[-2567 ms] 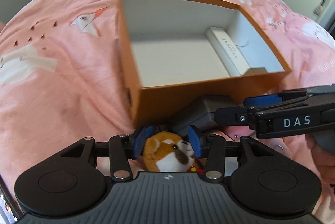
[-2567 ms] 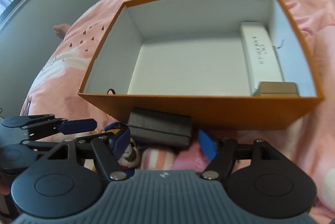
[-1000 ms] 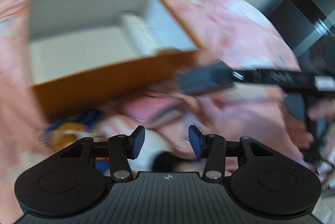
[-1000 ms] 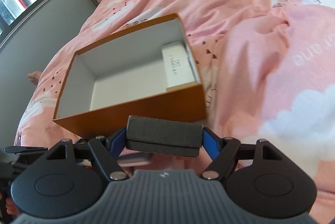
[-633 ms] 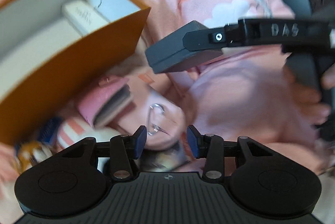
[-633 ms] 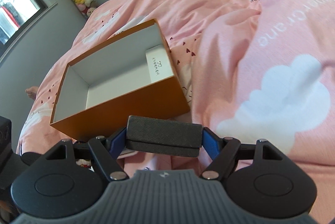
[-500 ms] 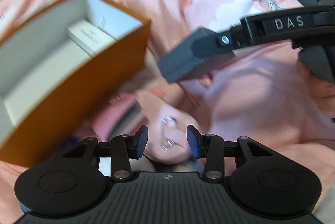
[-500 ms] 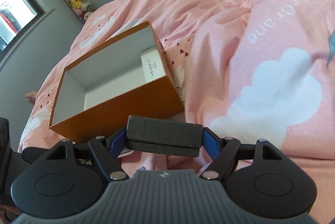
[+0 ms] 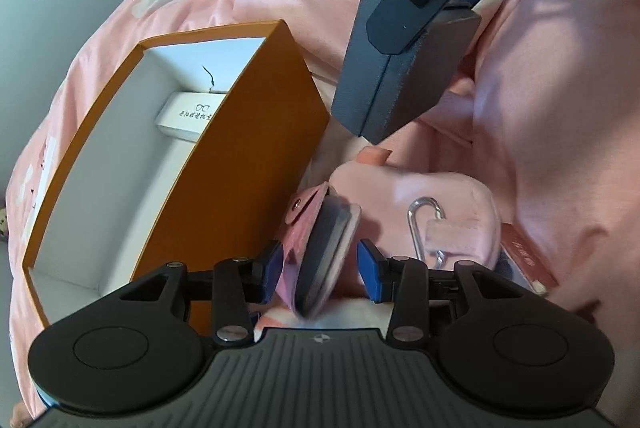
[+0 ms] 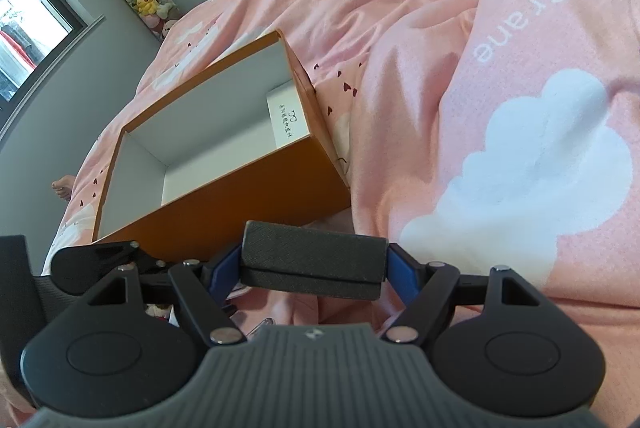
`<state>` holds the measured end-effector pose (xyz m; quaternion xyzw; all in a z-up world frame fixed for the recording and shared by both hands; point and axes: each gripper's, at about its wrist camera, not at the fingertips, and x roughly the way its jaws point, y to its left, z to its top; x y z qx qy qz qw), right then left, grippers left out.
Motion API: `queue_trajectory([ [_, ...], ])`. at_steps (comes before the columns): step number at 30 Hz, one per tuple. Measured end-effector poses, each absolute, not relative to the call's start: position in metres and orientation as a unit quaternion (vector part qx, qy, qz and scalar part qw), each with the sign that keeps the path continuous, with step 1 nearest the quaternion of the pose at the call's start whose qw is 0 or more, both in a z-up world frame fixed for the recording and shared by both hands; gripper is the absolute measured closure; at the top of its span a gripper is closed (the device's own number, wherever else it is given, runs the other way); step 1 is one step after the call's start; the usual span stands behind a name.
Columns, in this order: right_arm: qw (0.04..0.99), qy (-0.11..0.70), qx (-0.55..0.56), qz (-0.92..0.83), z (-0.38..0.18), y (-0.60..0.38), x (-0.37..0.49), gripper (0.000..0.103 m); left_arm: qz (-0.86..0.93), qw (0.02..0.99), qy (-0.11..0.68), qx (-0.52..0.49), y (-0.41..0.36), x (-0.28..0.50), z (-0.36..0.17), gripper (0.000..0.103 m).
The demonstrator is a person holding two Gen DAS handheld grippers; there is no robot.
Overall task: Organize objects
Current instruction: 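Lift the grey case with the right gripper while the left gripper grasps the card wallet, then carry the grey case and card wallet over the orange box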
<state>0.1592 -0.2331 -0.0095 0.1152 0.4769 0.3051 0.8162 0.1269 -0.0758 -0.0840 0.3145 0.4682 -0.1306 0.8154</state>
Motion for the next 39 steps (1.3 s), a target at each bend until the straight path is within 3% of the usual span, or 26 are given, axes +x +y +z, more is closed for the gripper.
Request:
queue_trajectory([
  [11, 0.812, 0.486, 0.105, 0.305, -0.012, -0.227, 0.164, 0.026, -0.108, 0.849, 0.441, 0.271, -0.065, 0.121, -0.079, 0.076],
  [15, 0.817, 0.476, 0.097, 0.311, -0.002, -0.224, 0.163, 0.026, -0.095, 0.878, 0.43, 0.189, -0.042, 0.118, -0.049, 0.083],
  [24, 0.825, 0.436, 0.082, 0.351, 0.04, -0.216, 0.163, 0.026, -0.09, 0.92, 0.381, 0.028, -0.005, 0.093, 0.02, 0.084],
  [31, 0.834, 0.387, 0.042, 0.39, 0.074, -0.188, 0.169, 0.026, -0.039, 0.95, 0.309, -0.001, 0.019, 0.095, 0.061, 0.084],
  [39, 0.828, 0.376, -0.022, 0.416, 0.073, -0.124, 0.192, 0.026, 0.033, 0.948, 0.313, -0.047, 0.061, 0.126, 0.044, 0.084],
])
